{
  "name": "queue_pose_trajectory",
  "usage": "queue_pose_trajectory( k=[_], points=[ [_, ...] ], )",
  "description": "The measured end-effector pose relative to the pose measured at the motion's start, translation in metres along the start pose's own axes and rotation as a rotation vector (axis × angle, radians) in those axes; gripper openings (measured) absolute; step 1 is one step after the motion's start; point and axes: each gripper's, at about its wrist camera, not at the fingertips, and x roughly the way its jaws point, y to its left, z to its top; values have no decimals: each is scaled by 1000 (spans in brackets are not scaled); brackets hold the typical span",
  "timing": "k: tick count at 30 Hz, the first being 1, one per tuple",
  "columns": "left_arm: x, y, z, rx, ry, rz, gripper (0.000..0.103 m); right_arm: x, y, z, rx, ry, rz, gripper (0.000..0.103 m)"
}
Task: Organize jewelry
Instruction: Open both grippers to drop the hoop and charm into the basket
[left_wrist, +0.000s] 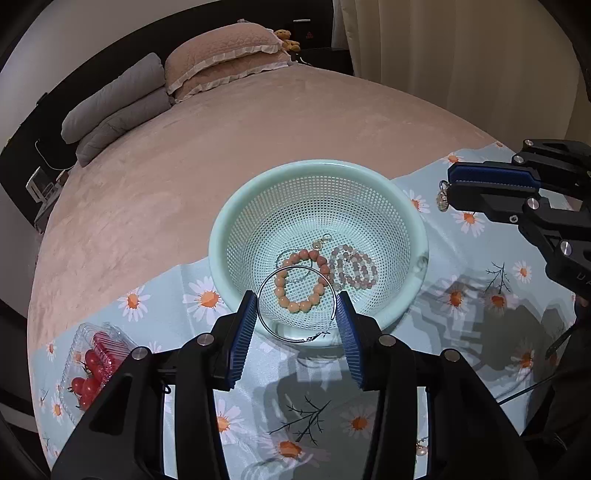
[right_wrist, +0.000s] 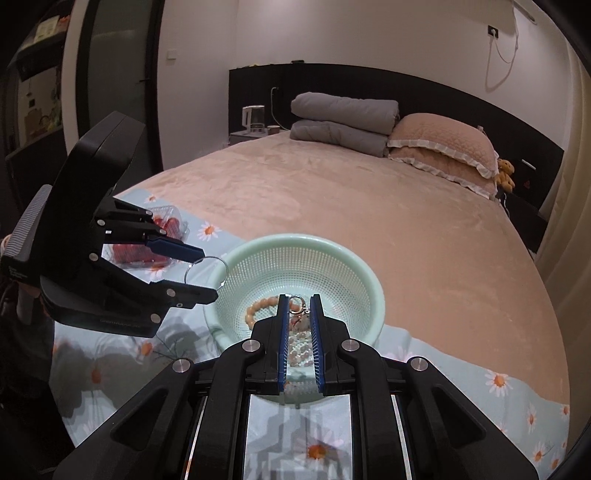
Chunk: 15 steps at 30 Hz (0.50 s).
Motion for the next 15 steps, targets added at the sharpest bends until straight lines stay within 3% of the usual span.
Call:
queue_pose_trajectory(
  k=[10, 11, 14, 15],
  points=[
    [32, 0, 4, 3, 36, -11, 46, 42, -12, -7, 46, 44, -41, 12],
    [32, 1, 4, 3, 32, -4, 48, 43, -16, -8, 72, 45, -46, 15],
    [25, 7, 5, -13, 9, 20, 78, 41, -27, -11, 129, 34, -78, 34],
    [23, 9, 5, -16, 0, 24, 80, 39, -30, -12, 144, 31, -79, 36]
  ],
)
